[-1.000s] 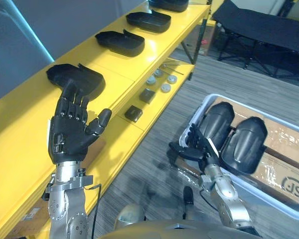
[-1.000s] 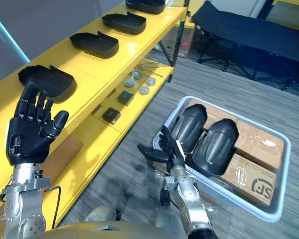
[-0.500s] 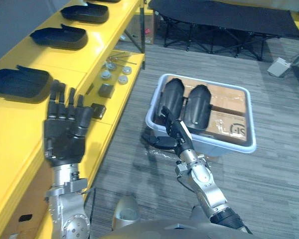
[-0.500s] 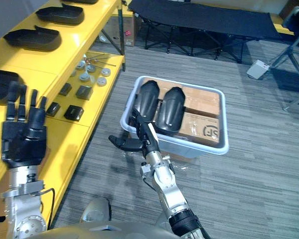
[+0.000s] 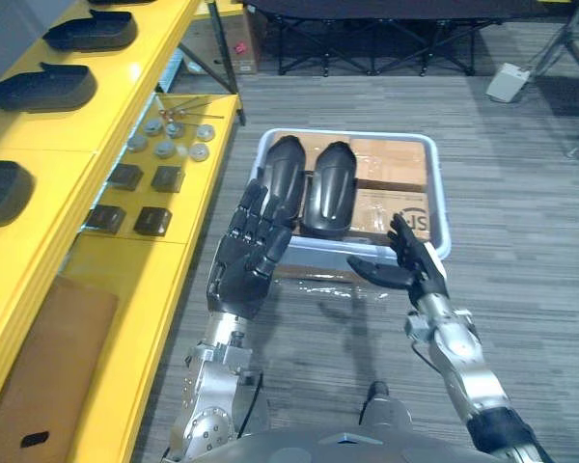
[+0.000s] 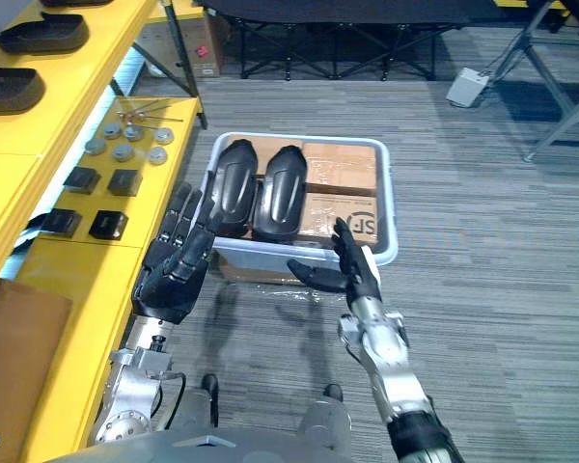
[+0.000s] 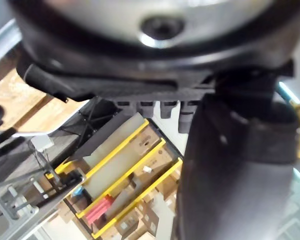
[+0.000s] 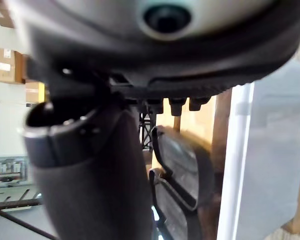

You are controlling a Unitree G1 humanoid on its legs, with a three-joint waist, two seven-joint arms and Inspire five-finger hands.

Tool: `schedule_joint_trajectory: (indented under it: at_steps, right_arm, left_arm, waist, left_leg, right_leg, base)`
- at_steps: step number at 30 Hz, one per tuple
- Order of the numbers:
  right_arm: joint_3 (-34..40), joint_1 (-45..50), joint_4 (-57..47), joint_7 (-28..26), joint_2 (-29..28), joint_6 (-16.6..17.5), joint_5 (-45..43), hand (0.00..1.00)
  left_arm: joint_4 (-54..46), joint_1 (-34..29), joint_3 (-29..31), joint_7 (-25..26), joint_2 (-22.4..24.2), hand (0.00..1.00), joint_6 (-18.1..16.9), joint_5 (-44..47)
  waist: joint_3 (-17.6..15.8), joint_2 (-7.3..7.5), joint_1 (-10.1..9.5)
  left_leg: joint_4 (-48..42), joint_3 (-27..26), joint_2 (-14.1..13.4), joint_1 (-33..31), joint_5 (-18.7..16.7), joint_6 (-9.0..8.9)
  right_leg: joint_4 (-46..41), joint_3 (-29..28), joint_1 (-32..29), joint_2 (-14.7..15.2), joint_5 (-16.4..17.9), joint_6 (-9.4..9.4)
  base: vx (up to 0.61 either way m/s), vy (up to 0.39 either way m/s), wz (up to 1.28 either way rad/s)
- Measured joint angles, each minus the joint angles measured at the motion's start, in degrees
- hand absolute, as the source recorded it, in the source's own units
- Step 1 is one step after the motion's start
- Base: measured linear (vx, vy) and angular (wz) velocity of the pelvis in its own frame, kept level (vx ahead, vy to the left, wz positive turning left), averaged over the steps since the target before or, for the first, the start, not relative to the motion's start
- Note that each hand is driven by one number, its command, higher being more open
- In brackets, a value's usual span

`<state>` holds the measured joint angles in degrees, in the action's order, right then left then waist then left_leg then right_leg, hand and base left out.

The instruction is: Walk over and take three plastic housings, then place them on the shelf

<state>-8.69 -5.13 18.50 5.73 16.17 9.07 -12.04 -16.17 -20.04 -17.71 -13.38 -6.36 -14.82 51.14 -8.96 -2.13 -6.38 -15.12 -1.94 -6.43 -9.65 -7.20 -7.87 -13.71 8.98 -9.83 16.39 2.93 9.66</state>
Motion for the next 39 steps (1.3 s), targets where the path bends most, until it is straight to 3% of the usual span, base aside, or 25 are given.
schedule_joint_trajectory:
  at_steps: [1, 4, 7, 9, 12, 17, 20, 25, 32, 36, 39]
  right_arm:
    - [0.10, -5.83, 6.39, 2.26, -0.93, 0.02, 0.46, 1.00]
    - [1.78, -15.33, 14.14, 5.98, -0.87, 0.04, 0.39, 1.00]
    - [6.82, -29.23, 22.51, 10.23, 1.66, 0.40, -0.27, 1.00]
    - [8.17, -41.39, 32.76, 14.29, 7.74, 1.16, -0.73, 1.00]
    - [8.14, -49.91, 41.85, 18.80, 13.86, 2.32, -2.78, 1.00]
    - [7.96, -55.61, 49.61, 21.20, 18.50, 3.00, -4.85, 1.00]
    - [6.84, -60.17, 54.08, 20.86, 22.06, 1.90, -5.18, 1.00]
    - [4.15, -64.57, 58.63, 16.10, 26.09, -2.64, -4.88, 1.00]
    - [-1.38, -67.17, 59.49, 11.34, 28.48, -3.31, -2.66, 1.00]
    - [-3.16, -67.22, 58.79, 14.68, 27.93, -2.21, -1.54, 1.00]
    - [-3.15, -67.35, 55.72, 21.88, 27.76, -1.27, 0.39, 1.00]
  left_arm:
    - [-0.02, 0.27, 0.00, -0.02, -0.93, 1.00, 0.26, -0.04]
    - [0.02, 1.16, 0.23, 0.98, -1.96, 1.00, 0.32, -1.27]
    - [0.11, 5.11, 0.47, 2.66, -2.61, 1.00, 0.58, -4.67]
    - [1.40, 8.68, 0.34, 4.02, -2.47, 1.00, 1.14, -7.66]
    - [7.01, 10.44, -0.53, 5.97, -2.34, 1.00, 1.27, -9.20]
    - [14.00, 9.15, -2.24, 7.70, -2.49, 1.00, 1.26, -13.81]
    - [14.56, 8.98, -3.90, 7.79, -2.46, 1.00, 0.64, -13.30]
    - [16.80, 11.58, -3.79, 7.98, -2.17, 1.00, -1.78, -11.65]
    - [23.89, 11.69, -3.85, 7.63, -1.31, 1.00, -2.75, -9.98]
    - [24.95, 11.41, -3.81, 7.06, -1.23, 1.00, -4.62, -9.96]
    - [24.89, 11.33, -3.61, 6.38, -1.10, 1.00, -6.61, -8.75]
  waist:
    - [-0.16, 0.12, -1.21]
    - [-1.25, 0.64, -2.74]
    - [-5.70, 0.31, -2.92]
    - [-9.93, -0.68, -3.85]
    - [-13.70, -1.77, -5.14]
    - [-15.91, -2.20, -5.91]
    - [-17.86, -3.70, -6.45]
    - [-19.41, -5.88, -7.80]
    - [-19.97, -6.19, -10.84]
    - [-20.08, -6.15, -12.18]
    - [-20.29, -6.16, -12.51]
  left_leg:
    - [-0.07, -0.08, 0.25, -0.07, 0.24, 0.34]
    - [-0.70, 0.15, 0.49, -1.53, 0.32, 0.48]
    - [-0.52, 2.53, 0.92, -4.96, 1.92, 0.28]
    - [0.72, 4.56, 1.04, -7.80, 4.91, -0.36]
    - [3.25, 5.83, 0.93, -8.58, 7.57, -0.15]
    - [3.47, 6.63, 1.17, -9.45, 8.11, -0.15]
    - [3.35, 6.94, 1.29, -9.78, 8.25, 0.00]
    - [2.52, 8.42, 1.48, -13.16, 8.98, -0.18]
    - [0.04, 10.29, 0.88, -17.96, 8.99, -0.82]
    - [-0.31, 10.64, 0.14, -18.23, 8.85, -1.18]
    - [-0.96, 11.12, -0.49, -18.27, 8.57, -1.56]
  right_leg:
    - [2.90, 0.24, 1.23, -0.02, -2.11, 0.00]
    - [6.37, 1.00, 2.05, -0.03, -4.28, 0.44]
    - [8.08, 3.43, 0.73, -0.03, -6.07, -0.28]
    - [8.55, 5.08, -1.33, -0.29, -7.70, -0.27]
    - [8.91, 6.22, -2.24, -0.67, -8.49, -0.49]
    - [8.64, 6.54, -3.04, -0.48, -8.49, -0.50]
    - [7.40, 7.01, -3.66, -0.23, -8.32, -0.69]
    - [3.65, 8.25, -7.55, 0.35, -6.91, -1.22]
    - [0.69, 9.36, -11.65, -0.09, -5.92, -1.87]
    - [-0.03, 9.65, -12.11, -0.72, -5.42, -2.61]
    - [-0.57, 10.10, -11.89, -1.38, -5.15, -2.90]
  base:
    - [-0.11, 0.107, -0.03]
    - [-0.11, 0.048, 0.05]
    - [-0.20, 0.002, 0.32]
    - [-0.15, -0.024, 0.33]
    - [-0.08, -0.043, 0.20]
    - [0.02, -0.013, 0.06]
    - [-0.02, 0.004, 0.04]
    - [-0.07, -0.018, 0.10]
    - [-0.04, -0.033, 0.08]
    - [-0.01, -0.047, -0.03]
    - [0.00, -0.042, 0.00]
